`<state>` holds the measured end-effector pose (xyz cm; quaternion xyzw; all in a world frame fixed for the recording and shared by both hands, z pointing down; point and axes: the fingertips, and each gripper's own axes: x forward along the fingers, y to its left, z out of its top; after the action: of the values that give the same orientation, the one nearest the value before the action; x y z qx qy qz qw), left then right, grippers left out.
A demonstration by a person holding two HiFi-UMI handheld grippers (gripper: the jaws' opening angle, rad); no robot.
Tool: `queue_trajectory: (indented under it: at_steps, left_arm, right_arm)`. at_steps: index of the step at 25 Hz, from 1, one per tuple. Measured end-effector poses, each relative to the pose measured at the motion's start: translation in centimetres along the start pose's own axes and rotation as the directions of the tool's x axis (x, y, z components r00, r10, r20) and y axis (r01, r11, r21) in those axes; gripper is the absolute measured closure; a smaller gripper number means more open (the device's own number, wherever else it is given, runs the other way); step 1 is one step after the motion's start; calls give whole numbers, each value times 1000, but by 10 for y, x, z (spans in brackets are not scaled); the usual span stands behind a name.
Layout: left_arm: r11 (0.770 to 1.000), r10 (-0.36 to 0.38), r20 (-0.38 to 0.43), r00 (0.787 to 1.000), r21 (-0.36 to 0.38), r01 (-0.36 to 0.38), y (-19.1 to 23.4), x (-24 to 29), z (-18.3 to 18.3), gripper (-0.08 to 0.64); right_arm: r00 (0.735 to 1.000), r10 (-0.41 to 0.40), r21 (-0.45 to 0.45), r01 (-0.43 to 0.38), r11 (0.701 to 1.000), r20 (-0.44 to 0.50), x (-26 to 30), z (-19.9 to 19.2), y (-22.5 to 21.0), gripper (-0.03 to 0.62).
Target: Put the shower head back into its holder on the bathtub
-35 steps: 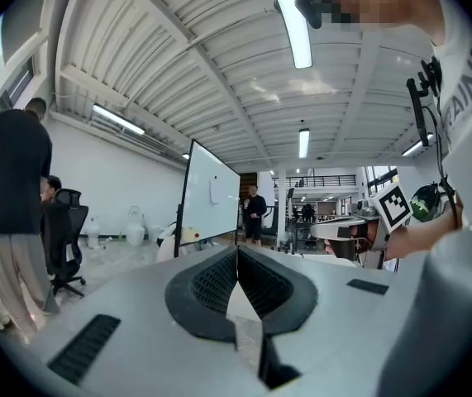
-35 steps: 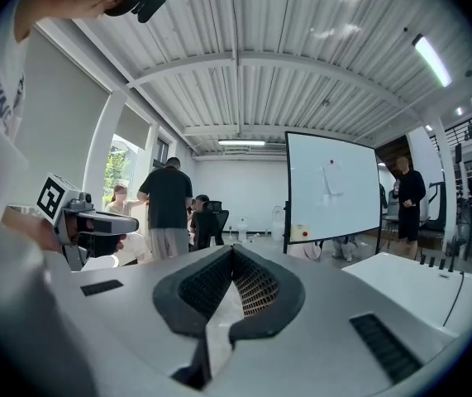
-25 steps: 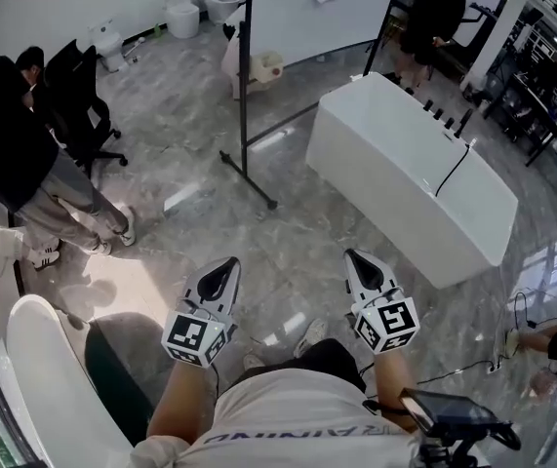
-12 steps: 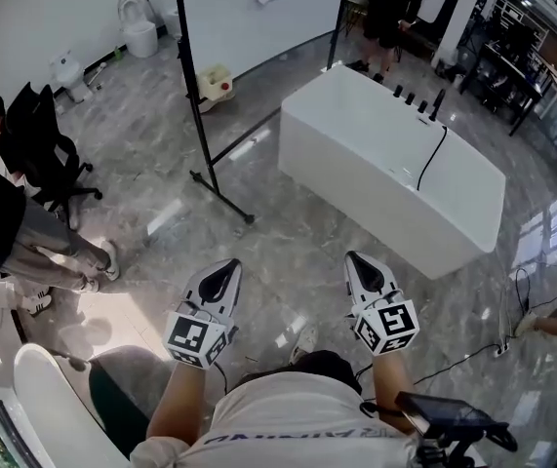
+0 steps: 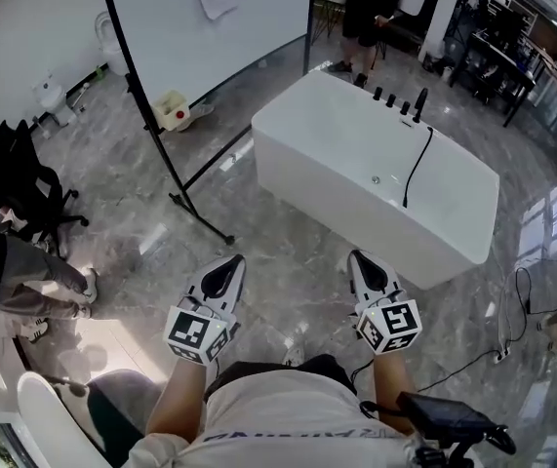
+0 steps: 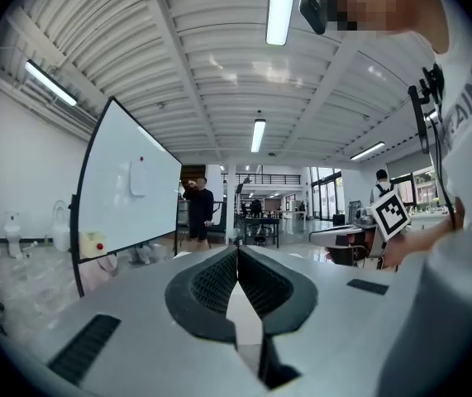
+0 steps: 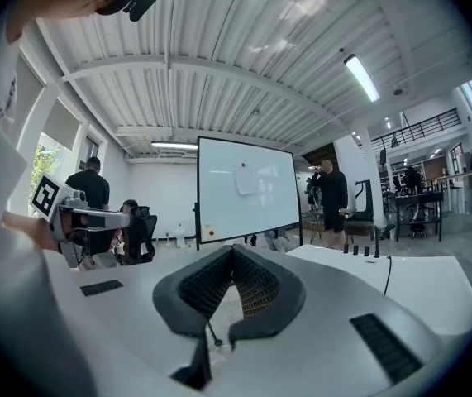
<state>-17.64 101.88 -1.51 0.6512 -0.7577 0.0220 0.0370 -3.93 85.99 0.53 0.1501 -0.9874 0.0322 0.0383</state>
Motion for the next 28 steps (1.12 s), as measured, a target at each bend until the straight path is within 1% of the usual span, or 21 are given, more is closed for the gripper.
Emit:
queue_trajectory:
  at_steps: [3,8,12,16,19,22,28]
  left_arm:
    - [999,-49,-4,999,9,49,-20,40,8,541]
    - [988,-147,-24,989,40,148,-51,98,12,541]
    - [969,-243,2,970,34,243,-73,131,14,541]
    - [951,-305,-3,952,52,305,-87,162,11,541]
    - [937,-347,9,938,44,347,-82,189,12,541]
    - [928,-370,12,929,40,370,-63,217,15,541]
    - [928,-372,17,928,24,372,1,275,19,541]
  right_arm:
    - [999,-40,25,40,999,0,-4,0,-42,580]
    - [990,-139,74,139,988,0,-25,-9,-99,581]
    - [975,-222,79,223,972,-17,-42,-20,-133,581]
    - [954,-301,67,301,951,-19,-54,-17,-163,580]
    - [939,-344,51,344,938,-18,-45,-11,-177,581]
    - [932,-362,35,363,931,-27,-21,-7,-189,580]
    - [925,-376,18,377,926,-48,58,2,-217,581]
